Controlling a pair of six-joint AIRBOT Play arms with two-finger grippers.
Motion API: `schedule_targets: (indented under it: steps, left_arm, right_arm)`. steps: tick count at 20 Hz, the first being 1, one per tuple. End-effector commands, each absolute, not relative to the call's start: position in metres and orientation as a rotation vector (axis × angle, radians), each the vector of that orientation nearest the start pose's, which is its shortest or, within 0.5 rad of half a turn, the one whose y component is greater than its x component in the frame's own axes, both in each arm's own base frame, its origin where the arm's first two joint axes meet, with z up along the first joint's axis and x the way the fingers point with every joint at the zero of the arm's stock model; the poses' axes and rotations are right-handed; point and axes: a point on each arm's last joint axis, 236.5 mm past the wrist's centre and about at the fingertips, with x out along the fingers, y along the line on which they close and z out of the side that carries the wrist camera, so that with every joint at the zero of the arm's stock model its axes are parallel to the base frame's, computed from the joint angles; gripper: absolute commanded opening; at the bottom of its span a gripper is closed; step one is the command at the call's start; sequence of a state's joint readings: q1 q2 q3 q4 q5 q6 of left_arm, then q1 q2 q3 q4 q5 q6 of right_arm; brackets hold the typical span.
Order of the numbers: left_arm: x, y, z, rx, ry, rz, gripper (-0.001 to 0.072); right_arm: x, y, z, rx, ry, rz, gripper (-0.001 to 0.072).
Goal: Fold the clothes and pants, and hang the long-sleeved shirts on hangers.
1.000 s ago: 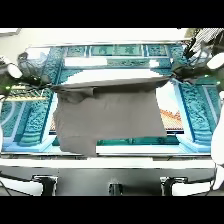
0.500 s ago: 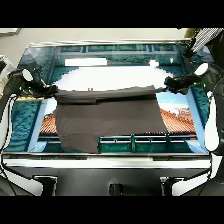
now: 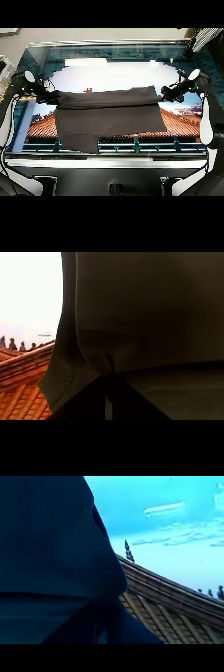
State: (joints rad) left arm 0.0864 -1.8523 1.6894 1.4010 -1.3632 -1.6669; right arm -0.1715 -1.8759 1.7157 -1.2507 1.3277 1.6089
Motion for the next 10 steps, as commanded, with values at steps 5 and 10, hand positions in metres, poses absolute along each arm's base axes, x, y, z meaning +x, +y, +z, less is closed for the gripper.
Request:
schedule_targets:
  steps: [5, 10]
  left_arm:
    - [0.457, -0.009, -0.086, -0.359, 1.589, 0.005, 0.0014]
    - [0.458, -0.005, -0.086, -0.353, 1.584, 0.000, 0.0051]
  right_arm:
    - [0.475, 0.014, -0.078, 0.403, 1.524, 0.013, 0.0032]
    - [0.463, 0.016, -0.080, 0.412, 1.578, -0.007, 0.0181]
